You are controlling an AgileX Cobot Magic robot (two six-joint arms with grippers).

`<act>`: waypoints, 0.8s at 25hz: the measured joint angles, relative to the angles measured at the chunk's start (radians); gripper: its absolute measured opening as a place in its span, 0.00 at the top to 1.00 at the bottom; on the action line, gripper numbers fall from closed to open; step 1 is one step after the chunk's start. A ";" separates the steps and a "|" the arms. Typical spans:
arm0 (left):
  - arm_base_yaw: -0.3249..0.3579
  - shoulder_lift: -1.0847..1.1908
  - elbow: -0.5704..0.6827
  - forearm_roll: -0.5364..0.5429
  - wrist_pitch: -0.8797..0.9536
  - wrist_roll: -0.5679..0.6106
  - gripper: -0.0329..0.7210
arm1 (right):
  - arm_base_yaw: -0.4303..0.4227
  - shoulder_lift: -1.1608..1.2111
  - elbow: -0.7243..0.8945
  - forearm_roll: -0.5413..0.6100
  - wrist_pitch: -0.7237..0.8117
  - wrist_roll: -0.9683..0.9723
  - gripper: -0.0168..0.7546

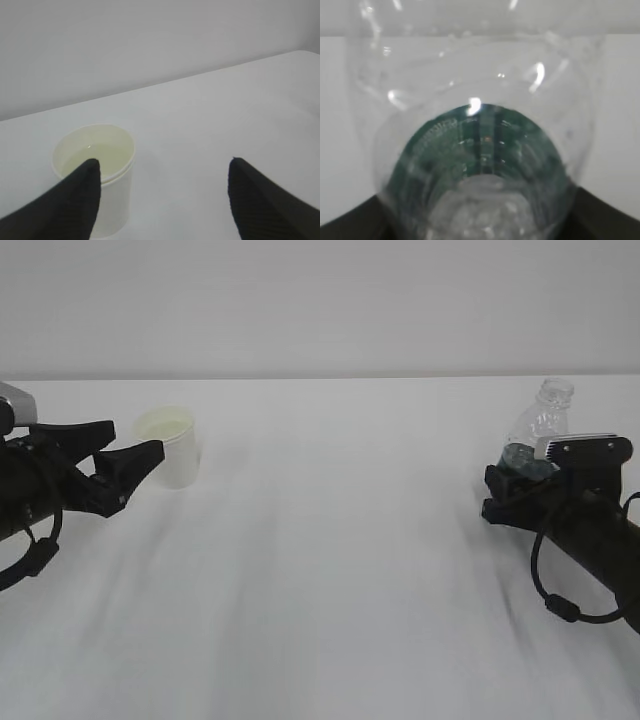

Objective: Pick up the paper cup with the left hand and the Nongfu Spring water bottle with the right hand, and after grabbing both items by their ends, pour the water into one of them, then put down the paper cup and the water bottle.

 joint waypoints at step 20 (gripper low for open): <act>0.000 0.000 0.000 0.004 0.000 0.000 0.20 | 0.000 -0.077 0.083 -0.026 -0.002 -0.030 0.23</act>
